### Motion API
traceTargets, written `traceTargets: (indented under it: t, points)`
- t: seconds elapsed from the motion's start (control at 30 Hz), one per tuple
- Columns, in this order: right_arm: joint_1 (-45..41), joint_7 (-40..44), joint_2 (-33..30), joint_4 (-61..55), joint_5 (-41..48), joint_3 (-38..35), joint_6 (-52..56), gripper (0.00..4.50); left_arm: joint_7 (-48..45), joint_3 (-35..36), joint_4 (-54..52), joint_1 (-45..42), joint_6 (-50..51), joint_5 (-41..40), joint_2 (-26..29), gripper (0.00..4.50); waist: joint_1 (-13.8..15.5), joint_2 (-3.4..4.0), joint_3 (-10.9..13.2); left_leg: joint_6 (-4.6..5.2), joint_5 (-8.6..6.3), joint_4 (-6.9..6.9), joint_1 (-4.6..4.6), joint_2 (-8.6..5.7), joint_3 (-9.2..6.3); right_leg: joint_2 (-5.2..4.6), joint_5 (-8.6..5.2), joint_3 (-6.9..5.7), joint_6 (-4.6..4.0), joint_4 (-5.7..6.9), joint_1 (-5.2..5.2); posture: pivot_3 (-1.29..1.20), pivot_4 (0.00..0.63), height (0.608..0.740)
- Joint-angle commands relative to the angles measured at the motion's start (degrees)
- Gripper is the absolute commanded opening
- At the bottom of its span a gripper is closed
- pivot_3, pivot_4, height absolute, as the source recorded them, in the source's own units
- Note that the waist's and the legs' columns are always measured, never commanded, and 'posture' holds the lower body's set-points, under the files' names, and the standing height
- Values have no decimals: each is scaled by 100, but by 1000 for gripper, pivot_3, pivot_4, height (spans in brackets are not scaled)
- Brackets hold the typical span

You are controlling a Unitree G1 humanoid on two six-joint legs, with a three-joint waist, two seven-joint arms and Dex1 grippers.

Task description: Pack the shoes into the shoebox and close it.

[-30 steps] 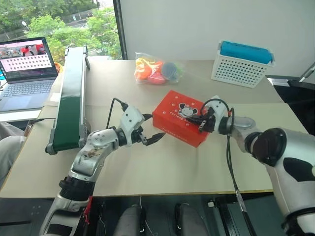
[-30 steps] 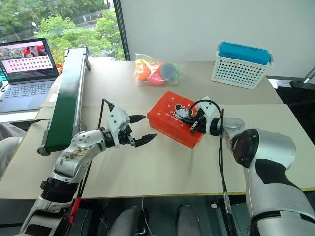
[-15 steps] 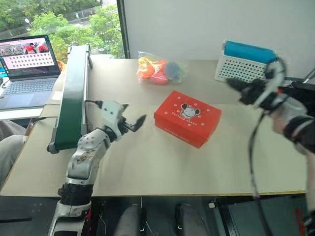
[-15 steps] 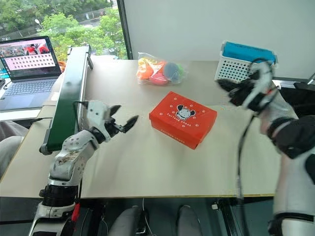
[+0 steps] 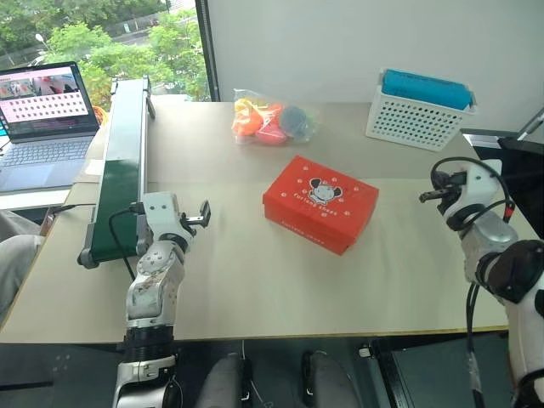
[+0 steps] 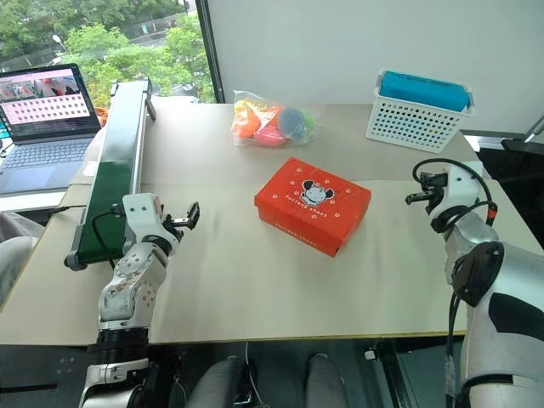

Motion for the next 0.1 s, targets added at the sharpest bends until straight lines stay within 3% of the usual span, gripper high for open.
traceTargets:
  t: [0.03,0.1]
  points:
    - [31,-210,-30,184,136,88,-268,37,-28,20,-126,-11,-177,8,47,4500,-4,0,0,0,0,0,0,0,0,0,0,0,0,-1,0,0,150,708]
    - [72,-266,-22,184,142,120,-285,37,-239,-107,-169,29,-226,8,127,4500,-5,0,0,0,0,0,0,1,0,1,0,0,0,-1,0,0,150,708]
